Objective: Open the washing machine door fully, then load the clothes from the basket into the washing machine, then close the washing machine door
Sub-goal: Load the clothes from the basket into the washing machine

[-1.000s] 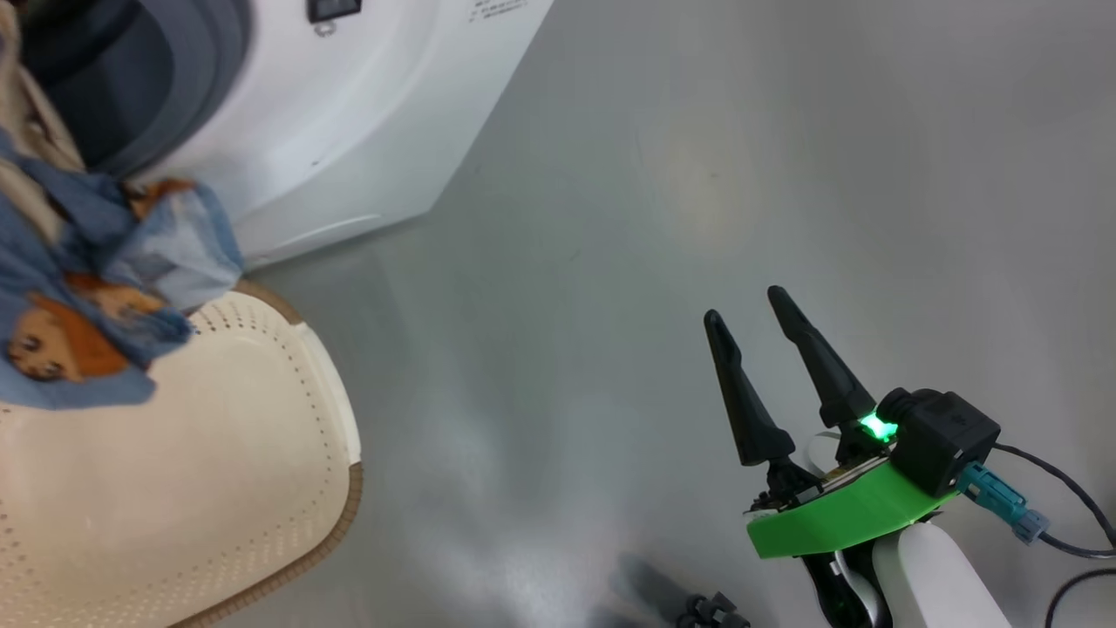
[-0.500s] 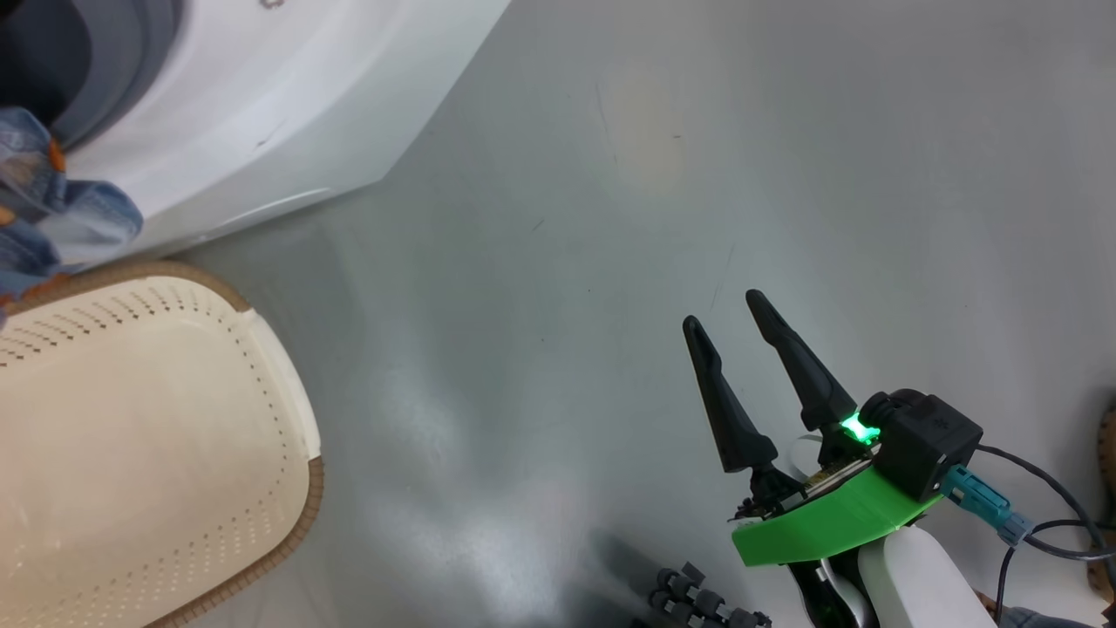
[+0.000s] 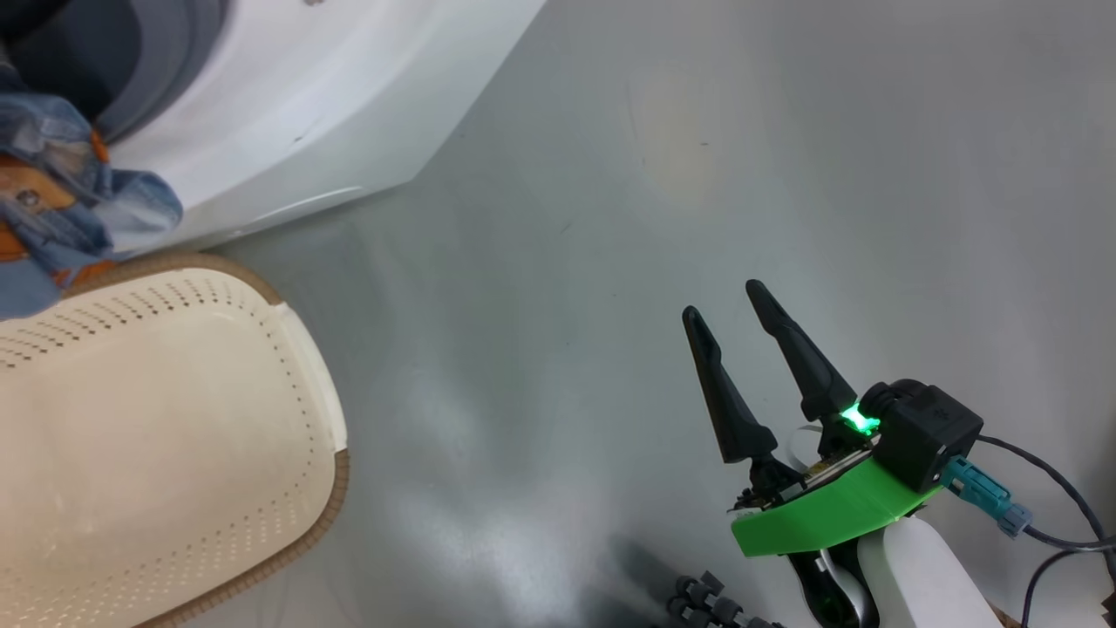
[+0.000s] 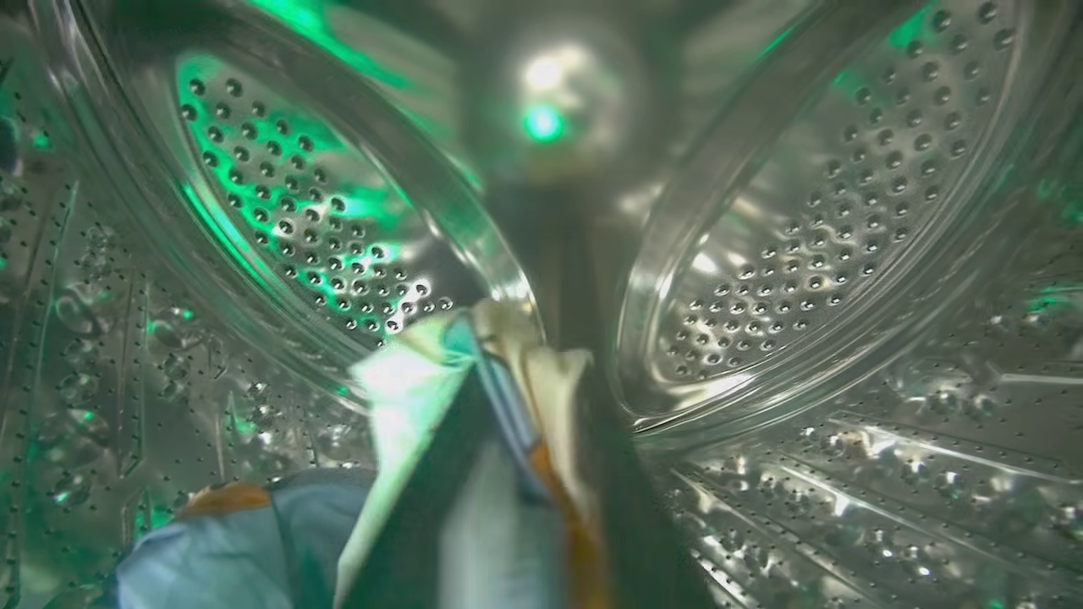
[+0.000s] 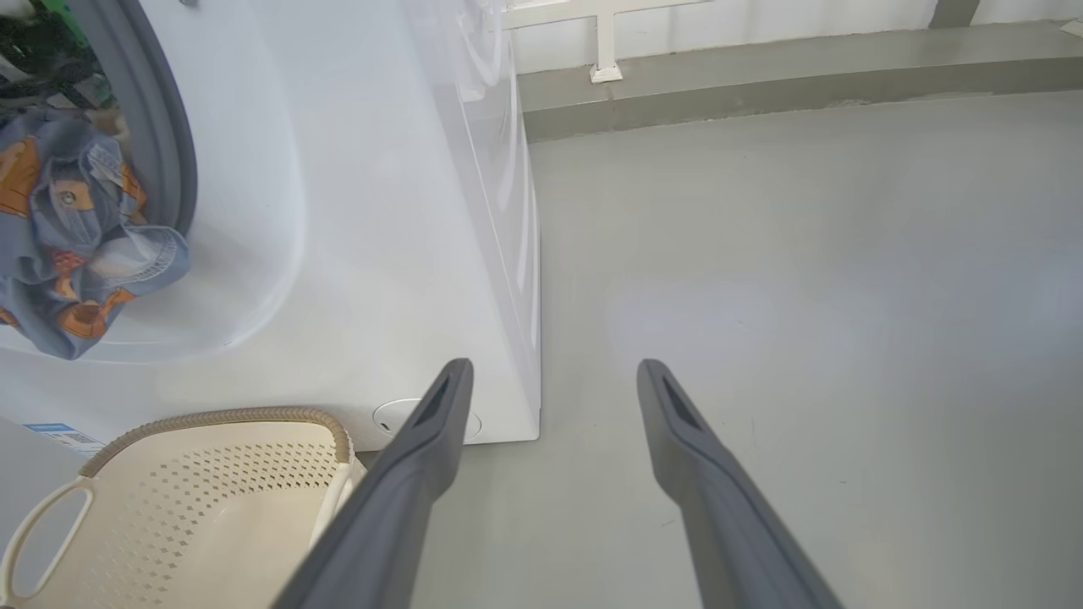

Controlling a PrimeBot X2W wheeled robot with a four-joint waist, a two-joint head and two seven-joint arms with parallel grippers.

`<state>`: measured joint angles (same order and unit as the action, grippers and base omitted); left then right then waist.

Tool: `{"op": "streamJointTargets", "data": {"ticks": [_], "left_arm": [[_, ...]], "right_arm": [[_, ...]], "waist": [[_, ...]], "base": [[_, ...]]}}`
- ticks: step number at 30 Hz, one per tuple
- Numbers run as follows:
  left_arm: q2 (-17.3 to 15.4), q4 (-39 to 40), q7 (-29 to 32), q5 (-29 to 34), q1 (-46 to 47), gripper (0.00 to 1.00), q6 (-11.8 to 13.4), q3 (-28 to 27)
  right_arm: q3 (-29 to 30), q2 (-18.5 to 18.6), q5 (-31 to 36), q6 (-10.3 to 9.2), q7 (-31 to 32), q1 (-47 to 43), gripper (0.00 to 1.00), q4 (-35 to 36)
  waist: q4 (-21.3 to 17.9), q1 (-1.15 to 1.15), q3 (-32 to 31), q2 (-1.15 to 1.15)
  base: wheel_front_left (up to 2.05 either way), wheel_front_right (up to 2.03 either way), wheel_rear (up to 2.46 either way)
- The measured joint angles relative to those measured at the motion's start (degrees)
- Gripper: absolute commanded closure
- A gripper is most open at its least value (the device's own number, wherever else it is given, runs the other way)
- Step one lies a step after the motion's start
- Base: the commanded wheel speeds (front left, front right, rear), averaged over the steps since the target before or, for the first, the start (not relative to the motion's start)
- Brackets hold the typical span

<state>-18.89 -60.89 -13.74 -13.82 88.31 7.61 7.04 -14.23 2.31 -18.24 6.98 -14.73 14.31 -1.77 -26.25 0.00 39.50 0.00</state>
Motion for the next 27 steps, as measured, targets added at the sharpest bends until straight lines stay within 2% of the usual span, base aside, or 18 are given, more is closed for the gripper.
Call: {"op": "streamJointTargets", "data": {"ticks": [7, 16, 27], "left_arm": [[1.72, 0.81, -0.90, -0.15, -0.90, 0.00, 2.35, -0.70], [4.12, 6.87, -0.96, -1.09, -6.97, 0.00, 4.23, -2.46], [5.95, 11.80, -0.97, -1.49, -12.40, 0.00, 4.09, -3.93]], "right_arm": [[0.22, 0.02, 0.21, 0.00, 0.00, 0.00, 0.00, -0.11], [0.80, 0.03, 1.52, 0.00, 0.00, 0.00, 0.00, -0.30], [1.94, 0.08, 2.13, 0.00, 0.00, 0.00, 0.00, -0.45]], "waist": [[1.16, 0.00, -1.16, 0.00], [3.26, 0.00, -2.79, 0.00], [5.79, 0.00, -4.33, 0.00]], "base": [[0.00, 0.00, 0.00], [0.00, 0.00, 0.00], [0.00, 0.00, 0.00]]}}
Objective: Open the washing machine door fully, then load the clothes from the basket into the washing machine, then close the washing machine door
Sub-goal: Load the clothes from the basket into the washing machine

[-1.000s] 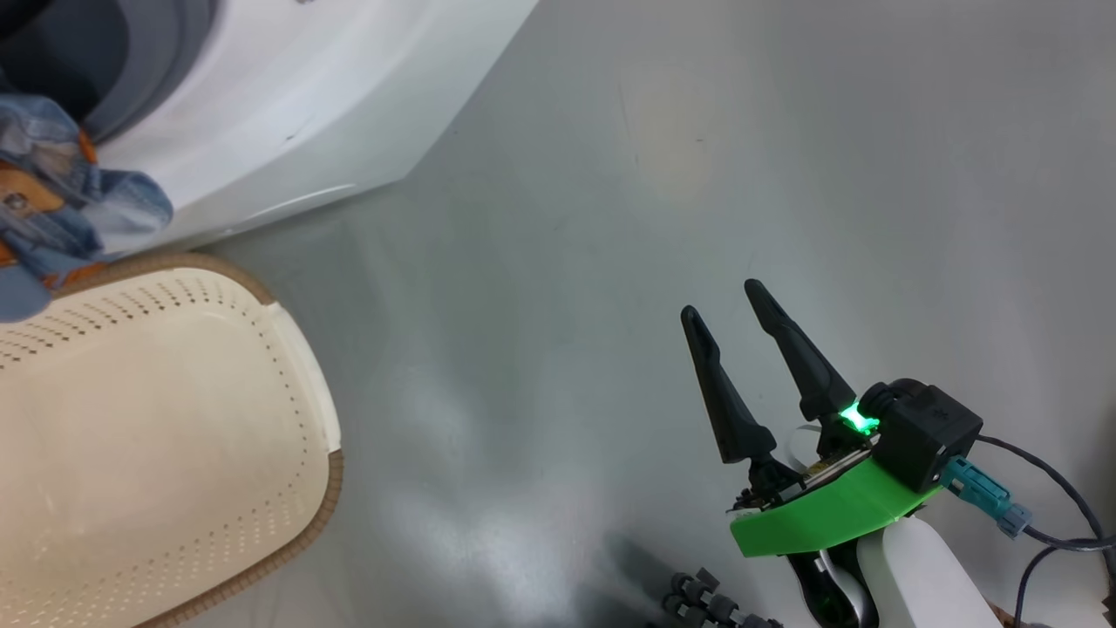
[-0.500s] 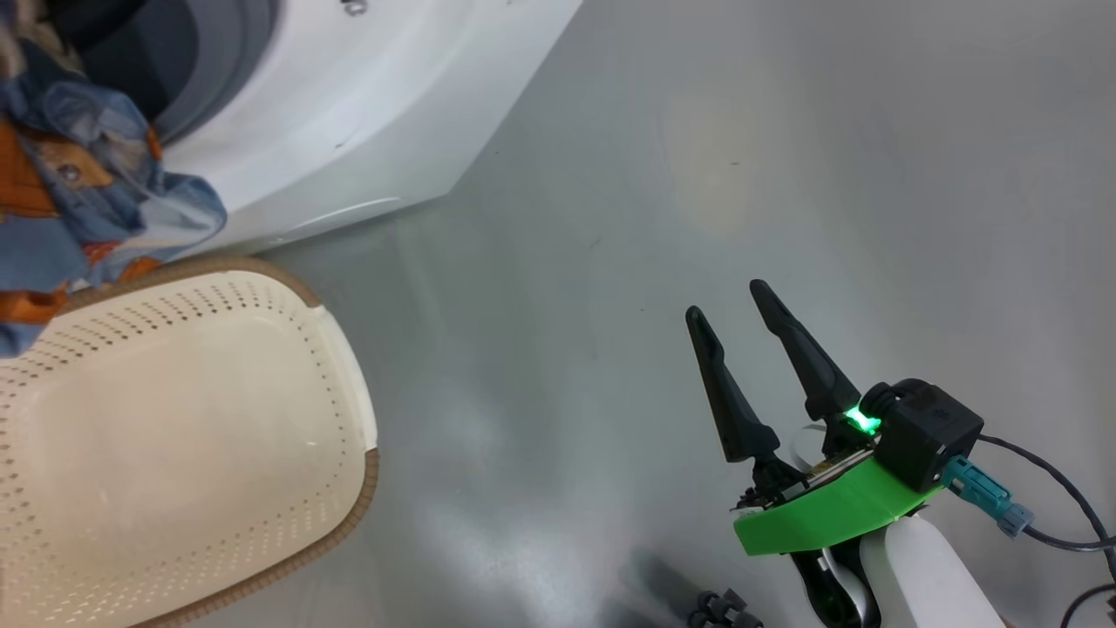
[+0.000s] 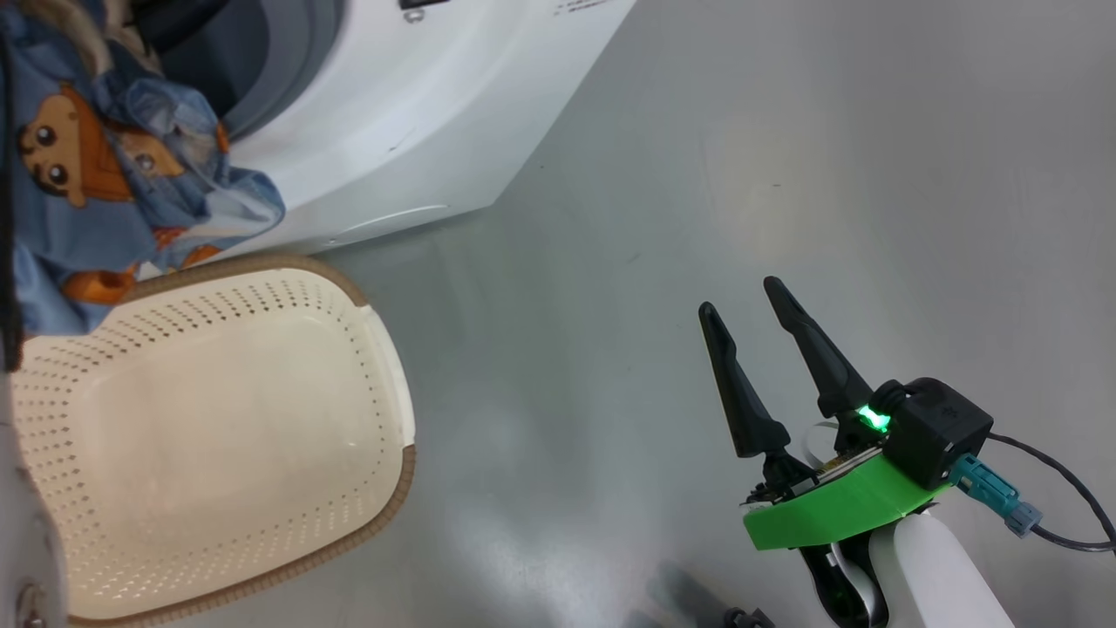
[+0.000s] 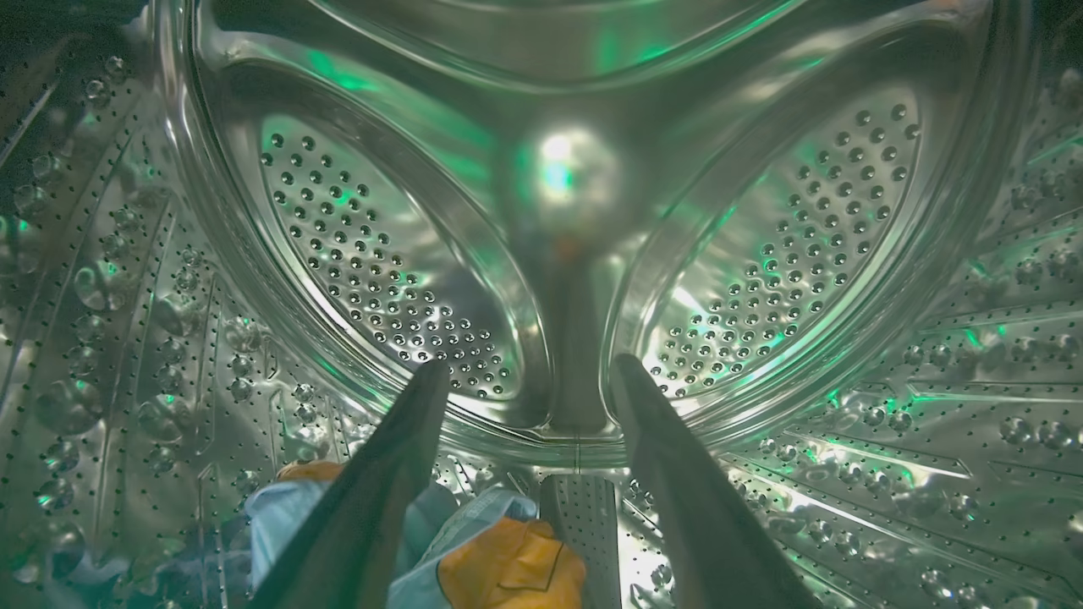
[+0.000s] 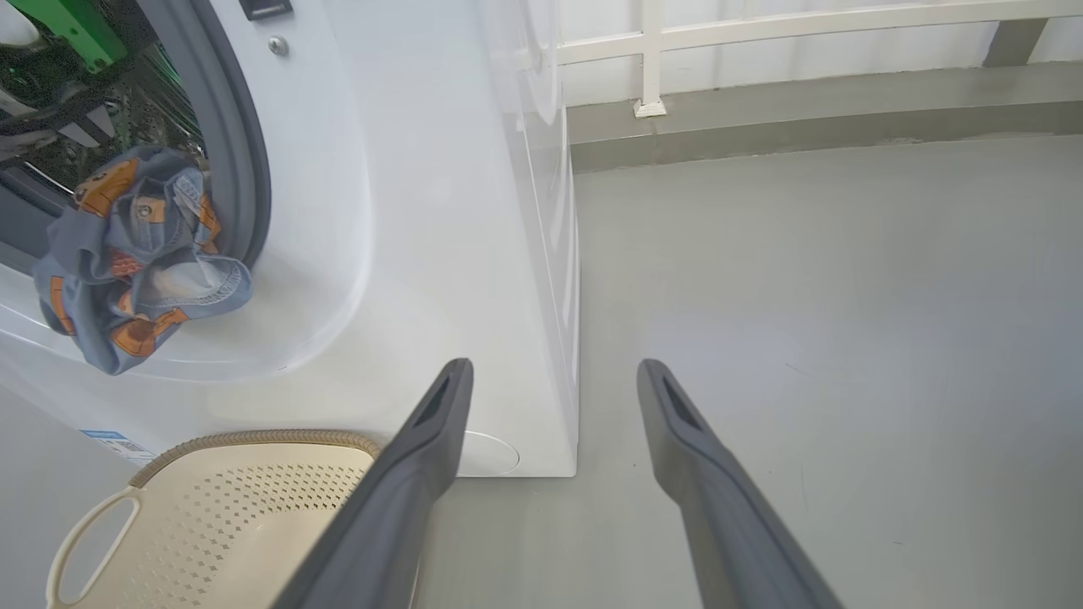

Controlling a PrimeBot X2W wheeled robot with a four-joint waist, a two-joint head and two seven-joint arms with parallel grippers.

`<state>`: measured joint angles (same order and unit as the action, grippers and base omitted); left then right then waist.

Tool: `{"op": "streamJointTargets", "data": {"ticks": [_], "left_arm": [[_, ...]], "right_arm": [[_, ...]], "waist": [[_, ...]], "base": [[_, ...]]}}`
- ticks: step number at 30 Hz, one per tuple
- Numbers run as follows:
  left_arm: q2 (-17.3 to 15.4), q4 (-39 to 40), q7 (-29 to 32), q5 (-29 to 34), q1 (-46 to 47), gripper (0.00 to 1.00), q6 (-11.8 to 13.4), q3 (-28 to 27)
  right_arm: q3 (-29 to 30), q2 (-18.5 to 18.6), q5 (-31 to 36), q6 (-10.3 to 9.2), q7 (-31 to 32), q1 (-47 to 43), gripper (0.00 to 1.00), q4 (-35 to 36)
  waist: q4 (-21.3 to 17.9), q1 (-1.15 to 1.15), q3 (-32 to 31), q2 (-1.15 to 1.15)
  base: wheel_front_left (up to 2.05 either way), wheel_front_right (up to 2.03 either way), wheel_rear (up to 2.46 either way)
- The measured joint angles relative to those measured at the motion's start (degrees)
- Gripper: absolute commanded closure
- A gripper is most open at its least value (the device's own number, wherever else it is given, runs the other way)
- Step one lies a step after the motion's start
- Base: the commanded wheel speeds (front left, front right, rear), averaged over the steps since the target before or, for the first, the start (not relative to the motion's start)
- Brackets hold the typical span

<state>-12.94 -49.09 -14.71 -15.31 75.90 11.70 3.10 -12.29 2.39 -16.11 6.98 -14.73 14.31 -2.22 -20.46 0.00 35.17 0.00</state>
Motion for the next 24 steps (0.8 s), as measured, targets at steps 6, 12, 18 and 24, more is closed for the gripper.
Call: {"op": "streamJointTargets", "data": {"ticks": [6, 12, 18, 24], "left_arm": [[1.59, 2.34, 0.00, 0.00, -3.04, 0.00, -0.34, -0.99], [3.27, 4.22, 0.00, 0.01, -6.26, 0.00, -0.46, -1.80], [4.75, 6.12, 0.00, 0.15, -8.10, 0.00, -1.37, -2.42], [5.95, 7.14, 0.00, 0.91, -10.49, 0.00, -2.25, -2.59]], "right_arm": [[0.20, 0.02, 0.42, 0.00, 0.00, 0.00, 0.00, -0.04], [0.36, 0.04, 0.49, 0.00, 0.00, -0.01, 0.00, -0.16], [0.79, 0.09, 1.53, 0.00, 0.00, -0.01, 0.00, -0.23], [1.62, 0.16, 2.18, 0.00, 0.00, -0.02, 0.00, -0.27]], "waist": [[1.08, 0.00, -0.86, 0.00], [2.09, 0.00, -2.06, 0.00], [3.28, 0.01, -2.97, 0.00], [4.62, 0.00, -3.68, 0.00]], "base": [[0.00, 0.00, 0.00], [0.00, 0.00, 0.00], [0.00, 0.00, 0.00], [0.00, 0.00, 0.00]]}}
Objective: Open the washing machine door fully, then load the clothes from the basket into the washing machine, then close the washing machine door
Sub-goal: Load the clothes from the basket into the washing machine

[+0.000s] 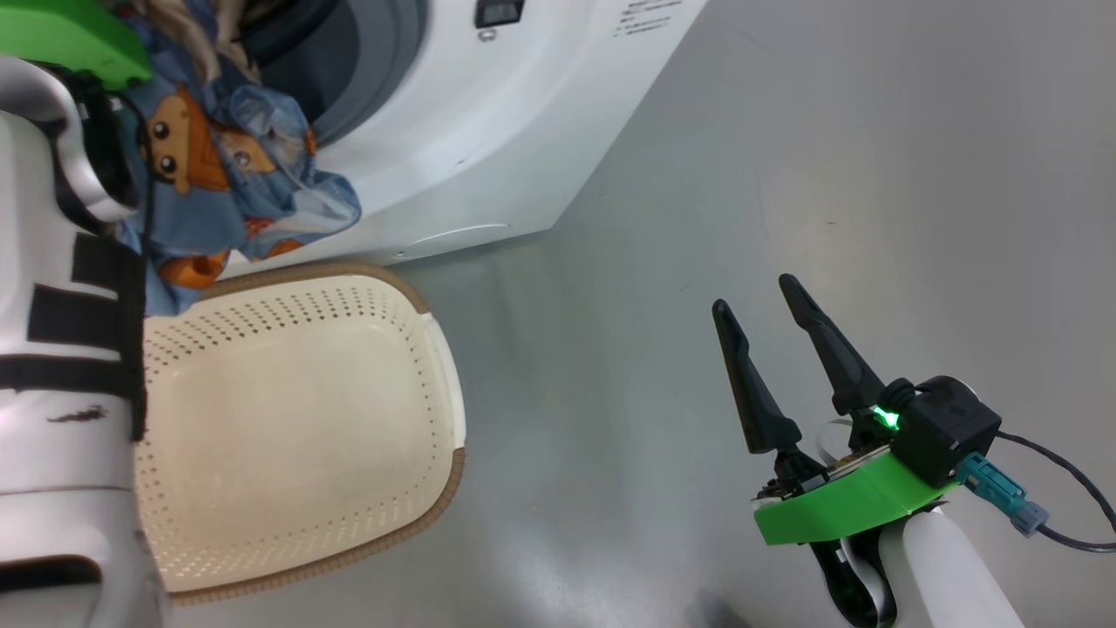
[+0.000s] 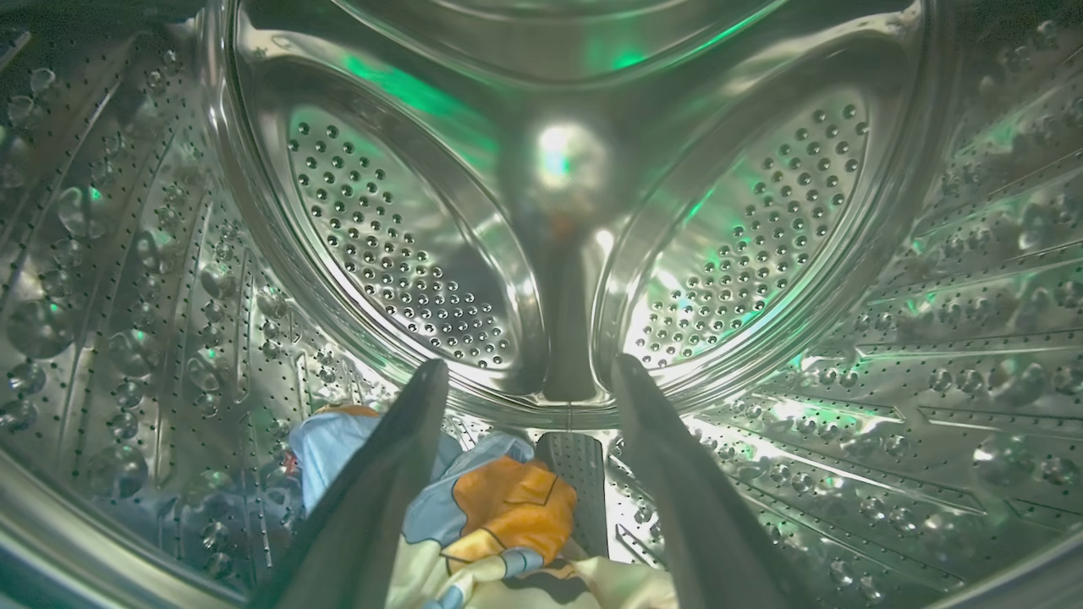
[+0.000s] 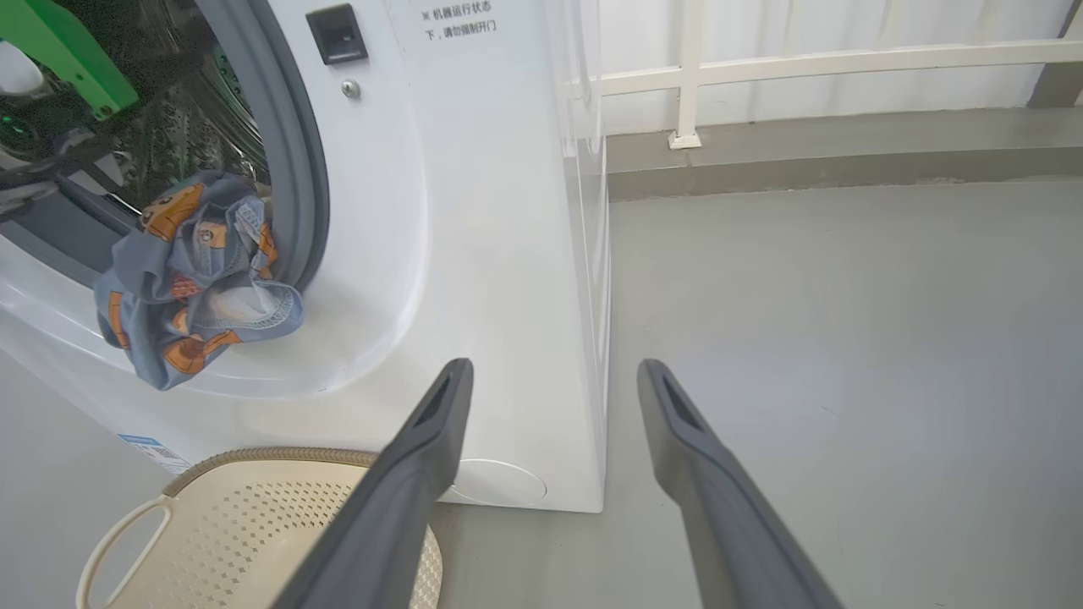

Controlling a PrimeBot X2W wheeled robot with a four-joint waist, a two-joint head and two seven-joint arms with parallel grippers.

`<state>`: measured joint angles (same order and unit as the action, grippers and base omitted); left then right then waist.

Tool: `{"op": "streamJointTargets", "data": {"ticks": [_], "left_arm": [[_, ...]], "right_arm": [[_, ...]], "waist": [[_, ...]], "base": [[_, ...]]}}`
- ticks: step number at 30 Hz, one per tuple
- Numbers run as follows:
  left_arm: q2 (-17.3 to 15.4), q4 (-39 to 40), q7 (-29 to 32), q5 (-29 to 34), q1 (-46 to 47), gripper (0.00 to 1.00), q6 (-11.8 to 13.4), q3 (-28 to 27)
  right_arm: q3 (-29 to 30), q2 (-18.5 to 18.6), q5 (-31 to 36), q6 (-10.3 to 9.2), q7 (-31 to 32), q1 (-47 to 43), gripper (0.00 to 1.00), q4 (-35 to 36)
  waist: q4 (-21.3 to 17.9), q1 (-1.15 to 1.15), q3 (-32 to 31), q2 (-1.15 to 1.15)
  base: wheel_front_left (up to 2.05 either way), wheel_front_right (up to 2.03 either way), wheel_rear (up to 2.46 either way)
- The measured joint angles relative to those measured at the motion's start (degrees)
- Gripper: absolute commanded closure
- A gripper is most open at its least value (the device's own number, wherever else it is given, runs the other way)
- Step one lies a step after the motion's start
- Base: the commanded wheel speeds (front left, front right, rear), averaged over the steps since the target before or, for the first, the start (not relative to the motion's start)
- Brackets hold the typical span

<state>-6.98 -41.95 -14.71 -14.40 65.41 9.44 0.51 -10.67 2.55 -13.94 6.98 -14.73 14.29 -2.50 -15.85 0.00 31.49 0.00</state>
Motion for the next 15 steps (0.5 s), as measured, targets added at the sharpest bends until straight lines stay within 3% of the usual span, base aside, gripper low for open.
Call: {"op": "streamJointTargets", "data": {"ticks": [15], "left_arm": [[4.07, 6.36, 0.00, 0.42, -9.29, 0.00, -3.25, 2.54]], "right_arm": [[2.71, 0.26, 1.38, 0.00, 0.00, -0.14, 0.00, 0.25]], "waist": [[4.96, 0.00, -0.79, 0.00]], "base": [[0.00, 0.00, 0.00]]}}
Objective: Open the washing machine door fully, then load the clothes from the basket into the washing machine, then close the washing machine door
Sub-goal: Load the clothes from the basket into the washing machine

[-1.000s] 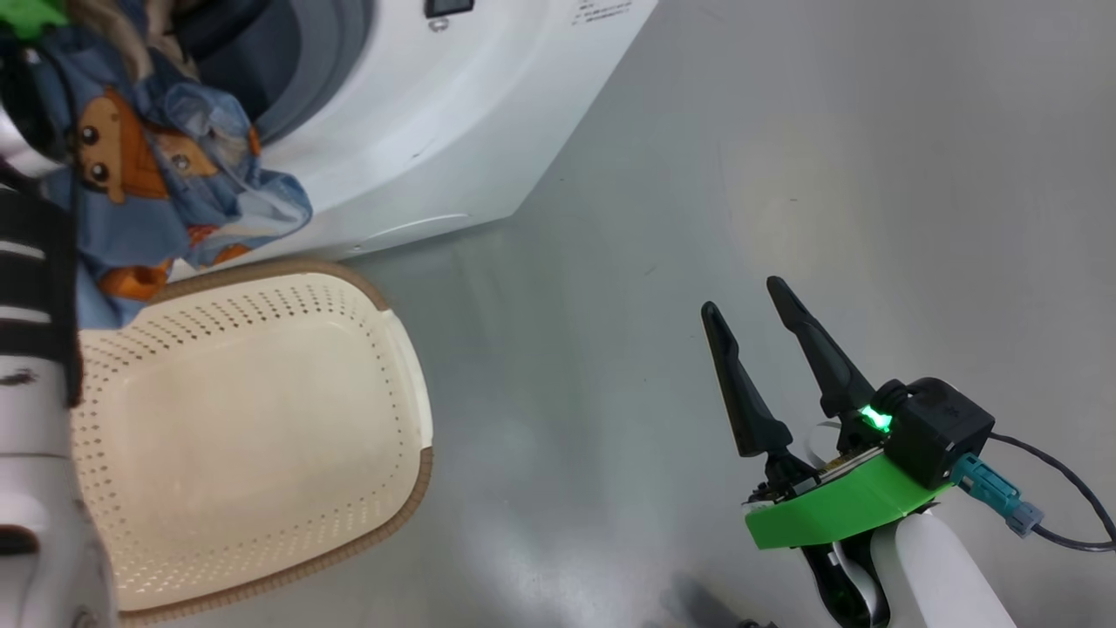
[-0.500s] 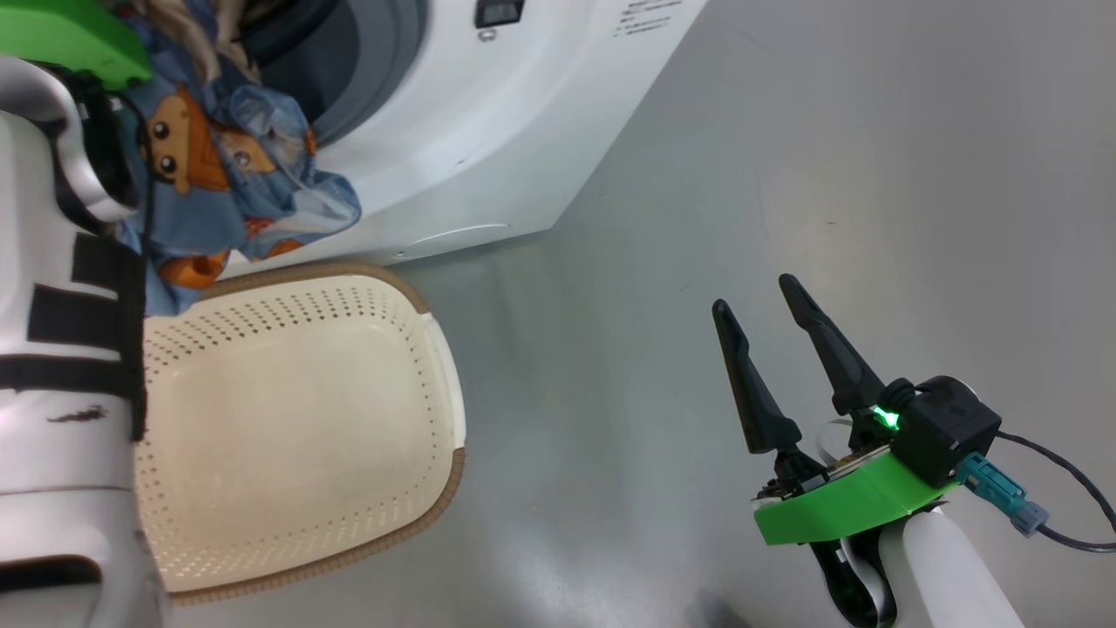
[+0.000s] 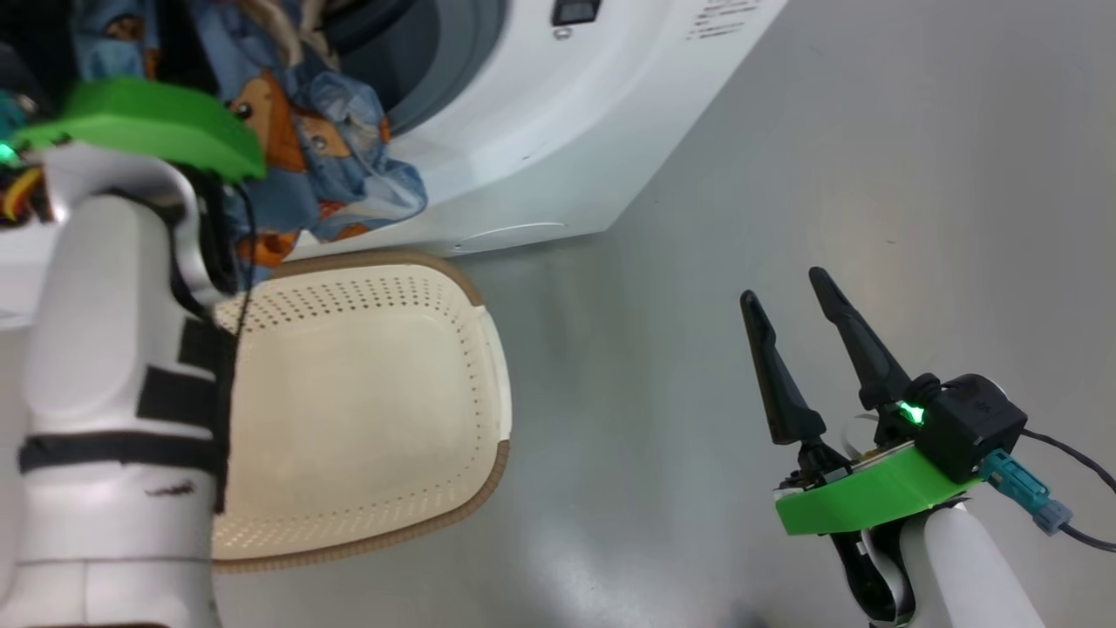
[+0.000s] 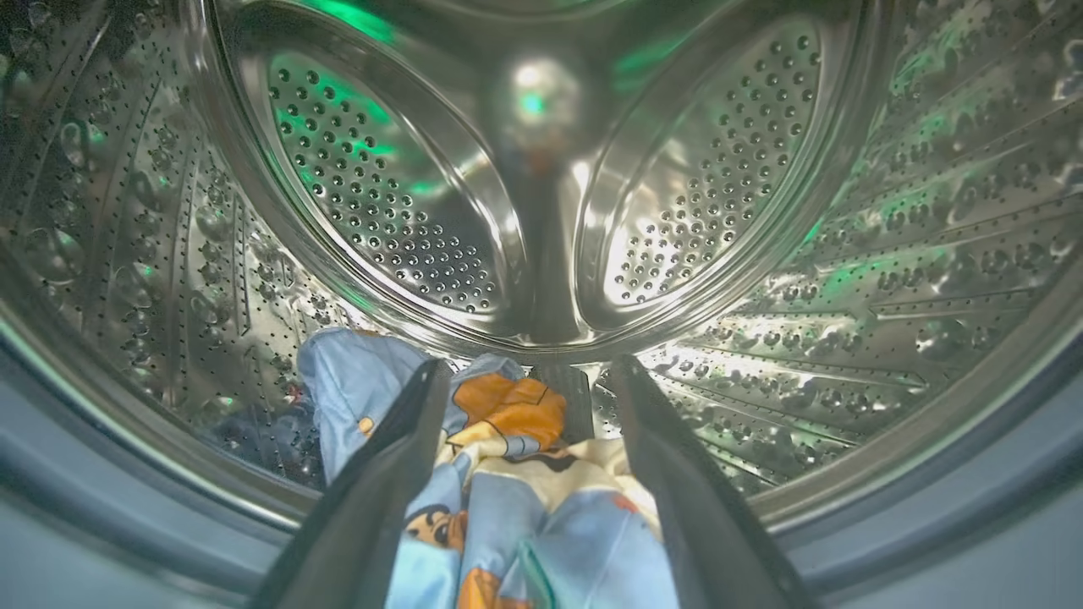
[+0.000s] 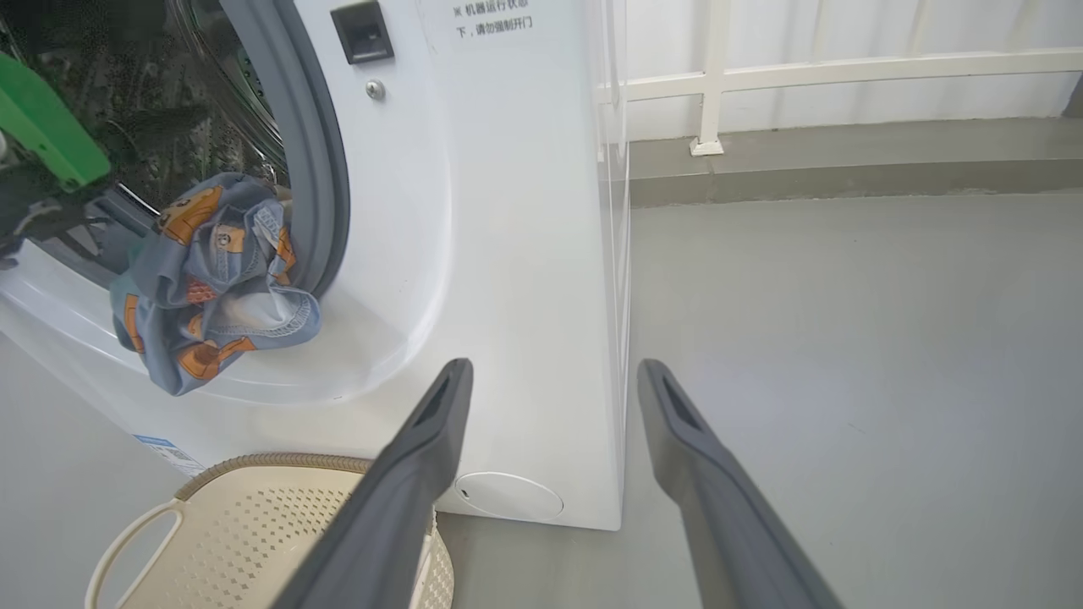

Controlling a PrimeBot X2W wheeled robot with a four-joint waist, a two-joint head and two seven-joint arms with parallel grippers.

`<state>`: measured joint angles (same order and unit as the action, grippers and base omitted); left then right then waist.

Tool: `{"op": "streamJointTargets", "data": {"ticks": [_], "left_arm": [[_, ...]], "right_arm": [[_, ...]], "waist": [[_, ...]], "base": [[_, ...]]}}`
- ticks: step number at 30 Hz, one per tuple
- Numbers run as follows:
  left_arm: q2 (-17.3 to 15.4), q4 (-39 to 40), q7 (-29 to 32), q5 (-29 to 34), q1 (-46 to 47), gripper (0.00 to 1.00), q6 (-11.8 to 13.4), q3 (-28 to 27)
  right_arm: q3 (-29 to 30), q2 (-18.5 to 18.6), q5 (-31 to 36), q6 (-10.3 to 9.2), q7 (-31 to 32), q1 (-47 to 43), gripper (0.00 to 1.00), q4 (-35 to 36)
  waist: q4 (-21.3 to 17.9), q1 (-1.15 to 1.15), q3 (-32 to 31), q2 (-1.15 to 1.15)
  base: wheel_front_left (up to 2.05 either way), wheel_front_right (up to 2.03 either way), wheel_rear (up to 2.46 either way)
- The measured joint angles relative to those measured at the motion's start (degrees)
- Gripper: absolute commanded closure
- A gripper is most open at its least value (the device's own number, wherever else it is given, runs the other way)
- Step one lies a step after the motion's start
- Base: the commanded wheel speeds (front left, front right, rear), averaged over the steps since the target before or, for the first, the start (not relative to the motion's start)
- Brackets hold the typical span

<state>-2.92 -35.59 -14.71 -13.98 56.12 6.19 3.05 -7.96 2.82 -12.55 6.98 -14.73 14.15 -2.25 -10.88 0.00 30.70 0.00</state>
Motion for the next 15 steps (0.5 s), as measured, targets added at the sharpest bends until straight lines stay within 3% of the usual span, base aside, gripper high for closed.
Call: {"op": "streamJointTargets", "data": {"ticks": [15], "left_arm": [[0.74, 15.12, 0.64, -2.69, -15.25, 0.00, -0.47, 3.21]], "right_arm": [[2.21, 1.22, 1.15, 0.00, 0.00, -0.08, 0.00, 0.78]], "waist": [[4.53, -0.01, -0.98, 0.00]], "base": [[0.00, 0.00, 0.00]]}}
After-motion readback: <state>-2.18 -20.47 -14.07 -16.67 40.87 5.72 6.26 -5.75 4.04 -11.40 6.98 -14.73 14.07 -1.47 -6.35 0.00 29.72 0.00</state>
